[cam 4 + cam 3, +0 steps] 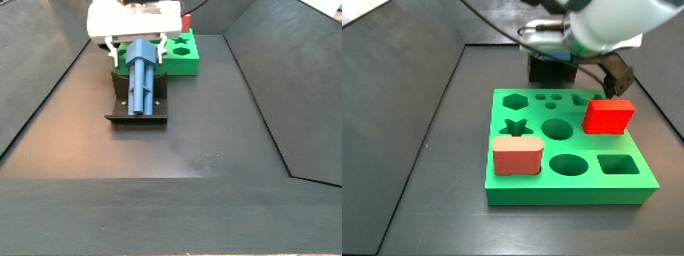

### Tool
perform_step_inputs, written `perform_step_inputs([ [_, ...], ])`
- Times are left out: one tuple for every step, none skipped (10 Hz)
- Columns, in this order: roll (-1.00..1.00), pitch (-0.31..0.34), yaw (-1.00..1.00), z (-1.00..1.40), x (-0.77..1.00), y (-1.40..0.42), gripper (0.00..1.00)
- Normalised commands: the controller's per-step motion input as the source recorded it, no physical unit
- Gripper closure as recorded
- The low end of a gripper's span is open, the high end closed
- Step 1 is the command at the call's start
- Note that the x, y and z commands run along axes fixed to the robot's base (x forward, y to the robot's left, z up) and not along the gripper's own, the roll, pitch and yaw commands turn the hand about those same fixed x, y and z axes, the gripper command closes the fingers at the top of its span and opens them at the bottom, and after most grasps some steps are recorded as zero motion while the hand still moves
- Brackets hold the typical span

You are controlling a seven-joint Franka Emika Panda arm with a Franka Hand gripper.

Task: Pick up the 3 prong object. Move up. Rotate the 3 prong object. Place the 3 prong object on the fixture. Regrasp the 3 prong object. Move to above the board. Insert the 3 prong object.
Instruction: Regrasp the 3 prong object, then move to above the board.

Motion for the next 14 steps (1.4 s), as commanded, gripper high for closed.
perform_step_inputs([
  [0.0, 0.0, 0.0, 0.0, 0.0, 0.0, 1.0],
  [0.03, -0.159, -0.32, 1.0, 0.09, -0.03, 1.0],
  [0.03, -0.141, -0.31, 1.0, 0.09, -0.03, 1.0],
  [0.03, -0.106, -0.31, 1.0, 0.08, -0.03, 1.0],
  [0.01, -0.034, -0.29, 1.0, 0.06, -0.02, 1.0],
  [-0.01, 0.018, -0.26, 1.0, 0.06, -0.02, 1.0],
  [-0.02, 0.088, -0.21, 1.0, 0.05, -0.01, 1.0],
  [-0.04, 0.136, -0.17, 1.0, 0.04, -0.01, 1.0],
  [-0.05, 0.185, -0.1, 1.0, 0.03, -0.01, 1.0],
  [-0.05, 0.203, -0.07, 1.0, 0.02, -0.01, 1.0],
  [-0.05, 0.22, 0.0, 1.0, 0.01, -0.01, 1.0],
  [-0.04, 0.22, 0.06, 0.87, 0.01, -0.02, 1.0],
  [-0.04, 0.213, 0.09, 0.7, 0.02, -0.01, 1.0],
  [-0.04, 0.208, 0.12, 0.53, 0.03, -0.02, 1.0],
])
